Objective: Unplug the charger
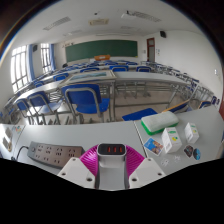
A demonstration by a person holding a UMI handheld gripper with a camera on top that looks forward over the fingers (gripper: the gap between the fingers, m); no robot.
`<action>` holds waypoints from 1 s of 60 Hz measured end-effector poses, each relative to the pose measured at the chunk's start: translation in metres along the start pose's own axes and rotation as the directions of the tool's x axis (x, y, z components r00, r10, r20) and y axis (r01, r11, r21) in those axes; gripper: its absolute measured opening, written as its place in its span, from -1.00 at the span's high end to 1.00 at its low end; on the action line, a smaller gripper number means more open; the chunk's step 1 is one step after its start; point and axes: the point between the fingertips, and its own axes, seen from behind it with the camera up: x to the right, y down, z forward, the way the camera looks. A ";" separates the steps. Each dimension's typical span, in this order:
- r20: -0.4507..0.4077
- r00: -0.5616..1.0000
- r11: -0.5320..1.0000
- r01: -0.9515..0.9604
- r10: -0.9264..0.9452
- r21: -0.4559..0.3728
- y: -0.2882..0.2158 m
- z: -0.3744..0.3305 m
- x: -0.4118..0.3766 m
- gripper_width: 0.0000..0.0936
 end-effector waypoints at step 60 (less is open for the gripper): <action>-0.103 0.991 0.992 0.090 -0.080 0.089 0.040 -0.361 -0.046 -0.82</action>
